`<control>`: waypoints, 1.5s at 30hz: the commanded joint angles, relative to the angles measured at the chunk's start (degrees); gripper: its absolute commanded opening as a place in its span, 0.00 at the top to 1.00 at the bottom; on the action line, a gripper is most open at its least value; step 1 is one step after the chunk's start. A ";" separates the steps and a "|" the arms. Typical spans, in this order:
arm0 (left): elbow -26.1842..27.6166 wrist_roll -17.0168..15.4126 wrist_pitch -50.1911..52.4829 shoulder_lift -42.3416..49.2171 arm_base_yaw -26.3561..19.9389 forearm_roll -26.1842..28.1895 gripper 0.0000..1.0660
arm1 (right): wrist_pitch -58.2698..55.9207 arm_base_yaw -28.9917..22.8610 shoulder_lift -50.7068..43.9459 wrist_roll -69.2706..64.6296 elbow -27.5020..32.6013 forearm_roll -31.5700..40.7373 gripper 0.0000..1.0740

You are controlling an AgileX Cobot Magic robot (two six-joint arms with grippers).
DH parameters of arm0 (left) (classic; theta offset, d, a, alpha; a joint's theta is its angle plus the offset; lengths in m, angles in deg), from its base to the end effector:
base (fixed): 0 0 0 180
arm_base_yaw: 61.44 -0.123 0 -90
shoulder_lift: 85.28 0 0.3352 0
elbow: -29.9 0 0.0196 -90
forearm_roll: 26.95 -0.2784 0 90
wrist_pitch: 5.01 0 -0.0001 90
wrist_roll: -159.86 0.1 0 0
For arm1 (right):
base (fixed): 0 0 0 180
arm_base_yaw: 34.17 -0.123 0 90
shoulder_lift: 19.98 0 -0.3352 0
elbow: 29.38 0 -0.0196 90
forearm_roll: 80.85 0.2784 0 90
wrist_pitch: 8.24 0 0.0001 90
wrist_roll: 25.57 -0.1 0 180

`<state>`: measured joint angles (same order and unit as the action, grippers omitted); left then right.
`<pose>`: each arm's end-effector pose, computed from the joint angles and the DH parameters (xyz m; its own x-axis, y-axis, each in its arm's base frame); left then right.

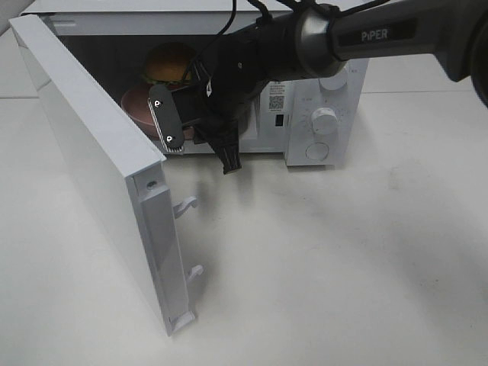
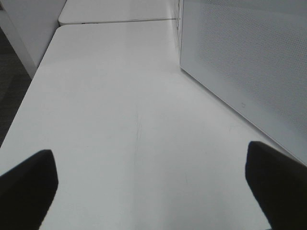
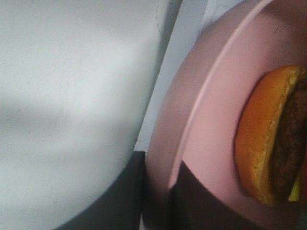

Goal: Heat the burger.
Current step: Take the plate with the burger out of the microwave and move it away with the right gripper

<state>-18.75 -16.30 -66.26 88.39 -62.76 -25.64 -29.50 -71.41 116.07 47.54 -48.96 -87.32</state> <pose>-0.0267 -0.0026 0.2915 -0.4413 0.0458 -0.8962 0.0197 0.9989 0.0414 0.4535 0.3396 0.1752 0.4615 -0.8818 -0.0974 -0.6872 -0.2860 -0.6678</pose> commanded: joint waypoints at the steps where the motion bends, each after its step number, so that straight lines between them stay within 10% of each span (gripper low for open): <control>1: -0.17 0.06 -0.06 0.92 -0.06 0.29 0.06 | 4.53 -0.11 -3.32 2.86 1.95 0.00 1.00; 45: -0.17 0.06 -0.06 0.92 -0.06 0.29 0.06 | 13.01 1.83 -26.41 30.37 33.00 18.11 1.00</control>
<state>-18.75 -16.30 -66.26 88.39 -62.76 -25.64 -20.79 -69.81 92.17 77.68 -16.59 -69.85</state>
